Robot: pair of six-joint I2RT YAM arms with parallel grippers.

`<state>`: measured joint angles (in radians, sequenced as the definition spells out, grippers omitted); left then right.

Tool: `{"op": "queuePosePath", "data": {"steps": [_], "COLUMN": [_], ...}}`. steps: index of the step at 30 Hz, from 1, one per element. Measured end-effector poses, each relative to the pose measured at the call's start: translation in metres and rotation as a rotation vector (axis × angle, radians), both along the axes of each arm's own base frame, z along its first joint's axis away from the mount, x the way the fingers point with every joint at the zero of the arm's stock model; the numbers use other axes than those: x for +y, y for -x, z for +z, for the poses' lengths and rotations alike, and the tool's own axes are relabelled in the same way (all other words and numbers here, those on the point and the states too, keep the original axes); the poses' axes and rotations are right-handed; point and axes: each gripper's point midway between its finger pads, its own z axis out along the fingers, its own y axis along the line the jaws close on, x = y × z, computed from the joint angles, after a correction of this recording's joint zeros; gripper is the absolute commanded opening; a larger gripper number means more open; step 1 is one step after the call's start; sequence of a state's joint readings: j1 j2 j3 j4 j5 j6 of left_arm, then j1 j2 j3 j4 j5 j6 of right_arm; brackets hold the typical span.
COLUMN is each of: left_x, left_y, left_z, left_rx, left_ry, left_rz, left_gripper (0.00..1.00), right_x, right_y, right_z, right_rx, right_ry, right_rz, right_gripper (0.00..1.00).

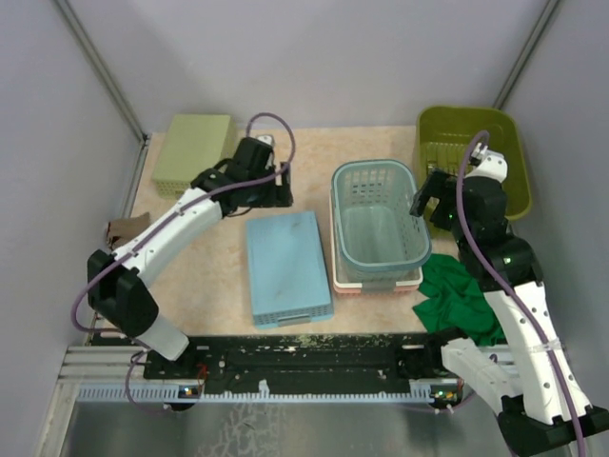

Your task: Turn the large container upside down

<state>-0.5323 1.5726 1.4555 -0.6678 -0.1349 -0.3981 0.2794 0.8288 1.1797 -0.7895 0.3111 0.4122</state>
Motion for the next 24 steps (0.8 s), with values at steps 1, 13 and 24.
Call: {"op": "queuePosePath", "data": {"steps": [1,13,24], "left_x": [-0.014,-0.101,-0.076], "left_y": [0.007,0.061,0.073], "left_z": [0.000,-0.056,-0.094], "left_rx": [0.000,0.071,0.132], "left_ry": [0.007,-0.056,-0.134], "left_rz": [-0.016,-0.069,0.021], "left_gripper": [0.86,0.81,0.74], "right_x": [0.001,-0.001,-0.001], "right_y": [-0.002,0.003,0.001], "right_z": [-0.001,0.004,-0.002], "right_rx": [0.003,-0.019,-0.009], "right_ry": [-0.001,-0.003,0.000], "right_rz": [0.003,-0.003,-0.003], "right_gripper": [0.96,0.96,0.96]}}
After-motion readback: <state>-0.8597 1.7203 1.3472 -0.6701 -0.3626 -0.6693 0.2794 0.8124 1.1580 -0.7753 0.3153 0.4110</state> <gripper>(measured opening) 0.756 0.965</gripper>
